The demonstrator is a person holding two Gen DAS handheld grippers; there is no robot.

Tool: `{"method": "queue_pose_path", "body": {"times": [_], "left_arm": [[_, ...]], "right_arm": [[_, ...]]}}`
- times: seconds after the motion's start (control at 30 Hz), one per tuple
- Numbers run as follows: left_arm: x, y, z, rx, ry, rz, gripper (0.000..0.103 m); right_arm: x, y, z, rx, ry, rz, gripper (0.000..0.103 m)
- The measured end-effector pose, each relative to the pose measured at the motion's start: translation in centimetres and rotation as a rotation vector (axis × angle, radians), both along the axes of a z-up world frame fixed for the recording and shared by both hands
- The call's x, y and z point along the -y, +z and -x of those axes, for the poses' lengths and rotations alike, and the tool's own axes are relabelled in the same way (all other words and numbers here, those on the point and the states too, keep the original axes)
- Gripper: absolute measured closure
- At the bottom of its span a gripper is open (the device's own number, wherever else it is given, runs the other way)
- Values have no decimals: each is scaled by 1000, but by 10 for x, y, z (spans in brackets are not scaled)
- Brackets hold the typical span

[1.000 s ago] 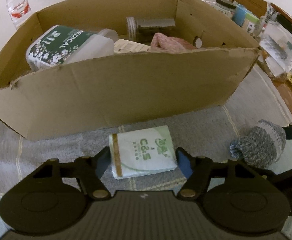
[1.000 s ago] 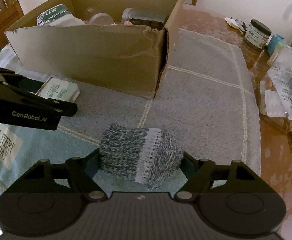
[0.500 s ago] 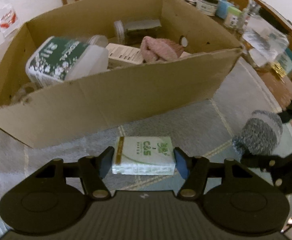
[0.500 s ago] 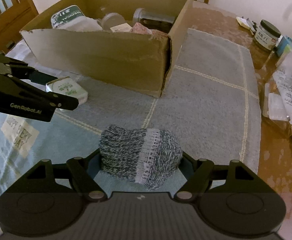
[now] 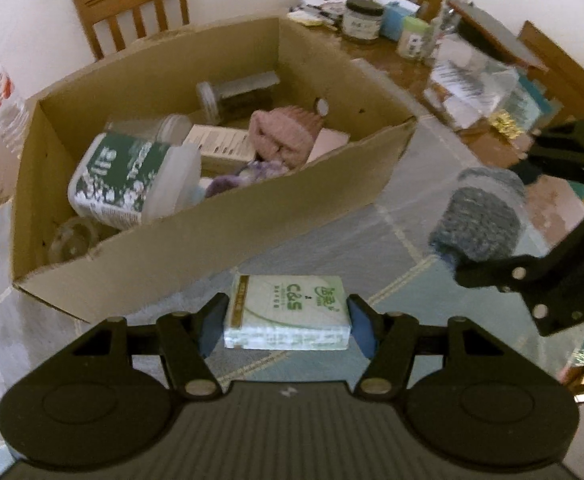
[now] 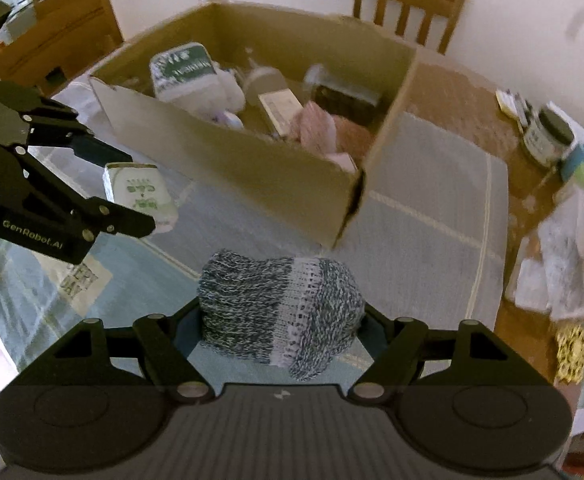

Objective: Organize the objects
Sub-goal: 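Grasp the tissue pack with the left gripper while the right grasps the grey knit sock, then drop the tissue pack into the box with the left gripper while the right drops the sock in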

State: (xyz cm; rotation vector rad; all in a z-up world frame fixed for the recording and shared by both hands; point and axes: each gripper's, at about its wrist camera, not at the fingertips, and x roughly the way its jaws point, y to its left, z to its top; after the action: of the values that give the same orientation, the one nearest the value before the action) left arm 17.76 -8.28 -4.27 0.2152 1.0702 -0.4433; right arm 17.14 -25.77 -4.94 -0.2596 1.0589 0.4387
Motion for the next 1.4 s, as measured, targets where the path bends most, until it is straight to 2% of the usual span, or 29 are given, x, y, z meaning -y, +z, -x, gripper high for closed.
{"method": "queue_pose_path", "body": {"times": [0.2,0.37,0.53,0.63,0.7,0.9,1.4], "left_arm": [[-3,39,-7,38,-42,22,40],[-8,67,-31,112,-15,32,40],[-8,82,-63,172,16,37,40],[-6,87,-80,207,45,33,38],[-5,88,-87,224,50,24,28],[-15,87,-93,228,89,35,8],[-53,86,-62,219,114,8,4]], "right_arm": [[-2,31,-10,28,40,-21,22],[-2,58,-26,65,57,-55,22],[-4,75,-42,101,64,-64,22],[-7,81,-51,117,74,-65,22],[-10,82,-55,124,78,-63,22],[-15,83,-67,125,91,-55,22],[-42,94,-121,152,128,-27,22]]}}
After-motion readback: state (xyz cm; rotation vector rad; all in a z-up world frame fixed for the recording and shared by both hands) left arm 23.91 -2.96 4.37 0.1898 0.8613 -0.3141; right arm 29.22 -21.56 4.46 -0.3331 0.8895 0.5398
